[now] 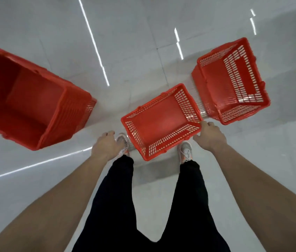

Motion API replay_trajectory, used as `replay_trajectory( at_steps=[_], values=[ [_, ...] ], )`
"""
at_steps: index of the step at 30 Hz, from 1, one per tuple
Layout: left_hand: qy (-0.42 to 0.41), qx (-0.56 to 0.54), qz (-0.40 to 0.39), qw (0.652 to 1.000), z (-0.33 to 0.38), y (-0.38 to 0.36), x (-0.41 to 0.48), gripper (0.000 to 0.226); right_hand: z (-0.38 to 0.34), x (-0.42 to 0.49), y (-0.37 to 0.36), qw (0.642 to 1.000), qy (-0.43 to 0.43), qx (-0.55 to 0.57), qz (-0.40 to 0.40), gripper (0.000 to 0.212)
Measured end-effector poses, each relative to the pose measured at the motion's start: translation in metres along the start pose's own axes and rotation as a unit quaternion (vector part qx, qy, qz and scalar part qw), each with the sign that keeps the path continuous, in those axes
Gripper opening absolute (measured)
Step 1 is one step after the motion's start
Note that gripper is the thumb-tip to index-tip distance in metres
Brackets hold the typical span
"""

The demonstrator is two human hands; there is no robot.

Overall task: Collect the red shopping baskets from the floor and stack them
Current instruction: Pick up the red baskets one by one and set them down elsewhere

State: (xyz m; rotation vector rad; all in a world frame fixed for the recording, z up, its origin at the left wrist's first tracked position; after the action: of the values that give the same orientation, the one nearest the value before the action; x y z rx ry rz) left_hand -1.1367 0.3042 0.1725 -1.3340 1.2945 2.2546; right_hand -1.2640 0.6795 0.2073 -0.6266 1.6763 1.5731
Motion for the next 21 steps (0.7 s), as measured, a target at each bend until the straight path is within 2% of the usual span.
replay_trajectory(
  at_steps=[3, 6, 11, 14, 16, 19, 21],
  values=[
    [0.081, -0.072, 0.034, 0.994, -0.021, -0.049, 0.031, 0.077, -0.002, 0.078, -0.015, 0.999, 0.034, -0.023, -0.001, 0.065],
    [0.153, -0.161, 0.077, 0.972, -0.04, -0.109, 0.068, 0.083, 0.002, 0.161, -0.038, 0.997, 0.061, -0.038, 0.012, 0.074],
    [0.239, -0.247, 0.111, 0.932, -0.053, -0.224, 0.136, 0.091, 0.021, 0.286, -0.078, 0.993, 0.091, -0.004, 0.076, 0.079],
    [0.228, -0.284, 0.137, 0.921, -0.053, -0.275, 0.175, 0.074, 0.031, 0.342, -0.108, 0.992, 0.09, 0.018, 0.082, 0.074],
    [0.218, -0.304, 0.167, 0.912, -0.053, -0.293, 0.188, 0.056, 0.038, 0.361, -0.125, 0.992, 0.074, 0.056, 0.081, 0.06],
    [0.23, -0.311, 0.231, 0.893, -0.056, -0.296, 0.185, 0.039, 0.048, 0.359, -0.127, 0.985, 0.075, 0.081, 0.133, 0.04],
    [0.225, -0.309, 0.24, 0.892, -0.055, -0.286, 0.169, 0.035, 0.054, 0.34, -0.121, 0.985, 0.071, 0.084, 0.132, 0.036]
  ],
)
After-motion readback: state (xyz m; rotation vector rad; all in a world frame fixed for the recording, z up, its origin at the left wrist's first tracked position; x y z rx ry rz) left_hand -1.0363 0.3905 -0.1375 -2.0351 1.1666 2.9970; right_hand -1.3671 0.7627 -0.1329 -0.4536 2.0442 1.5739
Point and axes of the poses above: each hand's wrist, its own x-axis towards the middle knuckle, its own y-axis out of the back of the hand, z = x × y, the point moved 8 cm from there along x, towards the middle knuckle, and after that the axes turned 5 degrees about -y, right-handed, at the moved point
